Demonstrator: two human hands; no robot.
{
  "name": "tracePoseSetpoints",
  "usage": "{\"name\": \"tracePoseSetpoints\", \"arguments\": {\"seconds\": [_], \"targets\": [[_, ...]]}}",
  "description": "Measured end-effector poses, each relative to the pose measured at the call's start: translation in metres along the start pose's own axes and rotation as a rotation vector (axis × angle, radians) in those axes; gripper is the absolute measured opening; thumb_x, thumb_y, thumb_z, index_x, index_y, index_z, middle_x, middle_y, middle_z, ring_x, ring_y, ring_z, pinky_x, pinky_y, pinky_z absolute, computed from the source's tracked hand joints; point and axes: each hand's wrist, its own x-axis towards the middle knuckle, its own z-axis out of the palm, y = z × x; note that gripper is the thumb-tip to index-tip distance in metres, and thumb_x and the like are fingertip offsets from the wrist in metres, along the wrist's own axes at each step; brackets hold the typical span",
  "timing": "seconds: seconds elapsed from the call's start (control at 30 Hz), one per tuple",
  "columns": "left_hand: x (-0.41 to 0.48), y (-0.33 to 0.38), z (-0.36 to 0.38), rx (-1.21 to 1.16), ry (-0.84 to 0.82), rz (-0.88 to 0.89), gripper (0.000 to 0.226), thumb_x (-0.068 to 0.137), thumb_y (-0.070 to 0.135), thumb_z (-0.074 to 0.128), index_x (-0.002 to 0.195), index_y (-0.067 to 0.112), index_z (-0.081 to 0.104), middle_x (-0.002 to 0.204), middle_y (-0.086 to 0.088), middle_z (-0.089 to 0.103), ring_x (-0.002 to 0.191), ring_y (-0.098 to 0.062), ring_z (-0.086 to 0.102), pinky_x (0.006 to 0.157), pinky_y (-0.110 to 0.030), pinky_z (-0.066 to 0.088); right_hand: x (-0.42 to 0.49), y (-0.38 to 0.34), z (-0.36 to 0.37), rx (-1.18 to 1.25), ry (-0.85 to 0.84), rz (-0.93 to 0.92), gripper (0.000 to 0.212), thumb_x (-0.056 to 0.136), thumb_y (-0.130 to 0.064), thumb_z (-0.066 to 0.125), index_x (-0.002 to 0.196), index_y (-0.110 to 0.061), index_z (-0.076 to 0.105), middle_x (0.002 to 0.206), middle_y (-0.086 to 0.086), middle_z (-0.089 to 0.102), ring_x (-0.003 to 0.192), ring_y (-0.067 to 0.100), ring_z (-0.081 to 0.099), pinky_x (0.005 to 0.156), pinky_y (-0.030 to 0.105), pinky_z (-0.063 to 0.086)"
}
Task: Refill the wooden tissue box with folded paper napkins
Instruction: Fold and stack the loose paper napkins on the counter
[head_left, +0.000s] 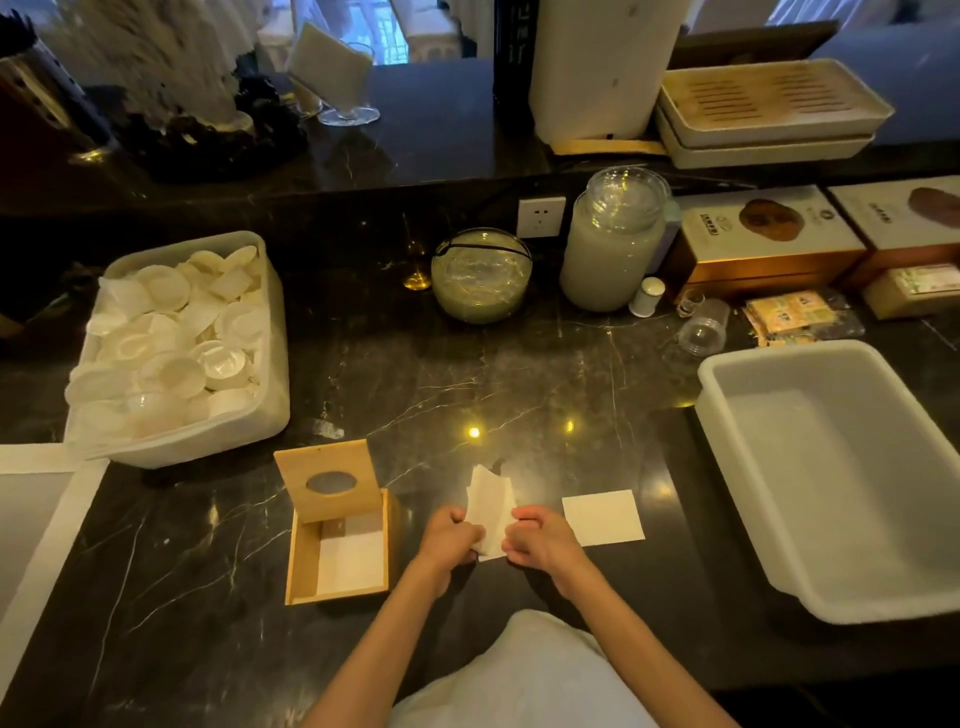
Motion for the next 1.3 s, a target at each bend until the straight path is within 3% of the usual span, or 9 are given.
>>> {"name": "tracePoseSetpoints", "arguments": {"seconds": [0.13,0.27,0.37,0.63,0.77,0.9,1.0,1.1,1.3], "targets": [[-0.003,-0.006,0.007,0.047,-0.001,-0.009,0.021,0.094,0.008,0.058,0.110,0.015,0.047,0.109,-0.005,0.055,0.088,-0.015,0.056,0.068,-0.024,0.051,0.004,0.004,0.000,-0.157,0.057,-0.028,0.035,0.089,-0.008,0.063,0.124,-0.013,0.059,0.103,0.006,0.065,0.095,0.021,0.065,0.081,0.032,0.057],[-0.004,-0.009,0.015,0.204,0.139,0.016,0.029,0.091,0.010,0.059,0.118,0.015,0.050,0.126,-0.010,0.053,0.115,-0.028,0.053,0.097,-0.042,0.053,0.004,0.005,0.008,-0.474,0.191,-0.138,0.031,0.091,-0.013,0.059,0.121,-0.015,0.063,0.118,0.004,0.065,0.105,0.021,0.061,0.082,0.027,0.052],[-0.004,-0.009,0.018,0.176,0.158,0.012,0.035,0.091,0.008,0.058,0.125,0.011,0.051,0.129,-0.013,0.053,0.116,-0.029,0.053,0.098,-0.045,0.053,0.003,0.004,0.014,-0.578,0.248,-0.193,0.023,0.091,-0.014,0.059,0.113,-0.015,0.064,0.113,0.005,0.069,0.099,0.021,0.063,0.077,0.028,0.052],[-0.012,-0.010,0.007,-0.016,0.117,-0.038,0.024,0.094,0.011,0.053,0.116,0.019,0.046,0.114,-0.006,0.057,0.091,-0.017,0.055,0.057,-0.020,0.045,-0.003,0.004,0.024,-0.213,0.148,-0.068,0.031,0.086,-0.005,0.062,0.117,-0.013,0.062,0.108,0.007,0.066,0.092,0.020,0.064,0.077,0.034,0.061],[-0.014,-0.015,0.000,-0.034,0.070,-0.075,0.032,0.096,0.008,0.048,0.127,0.012,0.047,0.112,-0.005,0.055,0.091,-0.018,0.053,0.058,-0.020,0.044,-0.007,0.002,0.023,-0.152,0.084,-0.024,0.031,0.094,-0.009,0.062,0.124,-0.008,0.058,0.110,0.016,0.067,0.083,0.019,0.061,0.062,0.023,0.052],[-0.017,-0.018,-0.002,-0.080,0.039,-0.151,0.024,0.097,0.005,0.041,0.119,0.012,0.049,0.095,-0.001,0.058,0.079,-0.013,0.051,0.058,-0.024,0.042,-0.011,0.003,0.024,-0.099,0.011,0.024,0.036,0.093,-0.011,0.064,0.127,-0.004,0.054,0.114,0.016,0.067,0.084,0.019,0.063,0.057,0.022,0.047],[-0.022,-0.019,-0.006,-0.156,0.010,-0.258,0.017,0.097,0.006,0.038,0.109,0.012,0.049,0.088,-0.005,0.057,0.079,-0.017,0.053,0.068,-0.031,0.049,-0.011,0.006,0.023,-0.147,-0.032,0.058,0.033,0.093,-0.016,0.064,0.123,-0.004,0.059,0.119,0.014,0.068,0.106,0.026,0.065,0.077,0.031,0.055],[-0.027,-0.022,-0.012,-0.274,-0.057,-0.283,0.022,0.096,0.007,0.040,0.115,0.013,0.050,0.103,-0.013,0.062,0.096,-0.025,0.058,0.080,-0.042,0.056,-0.010,0.008,0.018,-0.123,-0.092,0.089,0.028,0.095,-0.014,0.060,0.122,-0.007,0.060,0.119,0.011,0.069,0.112,0.026,0.063,0.101,0.043,0.050],[-0.032,-0.023,-0.014,-0.308,-0.094,-0.151,0.039,0.094,-0.001,0.039,0.129,0.014,0.044,0.116,-0.011,0.058,0.101,-0.025,0.060,0.077,-0.038,0.061,-0.015,0.003,0.010,0.074,-0.198,0.057,0.025,0.100,-0.020,0.053,0.123,-0.012,0.057,0.120,0.011,0.068,0.112,0.027,0.063,0.097,0.043,0.052]]}}
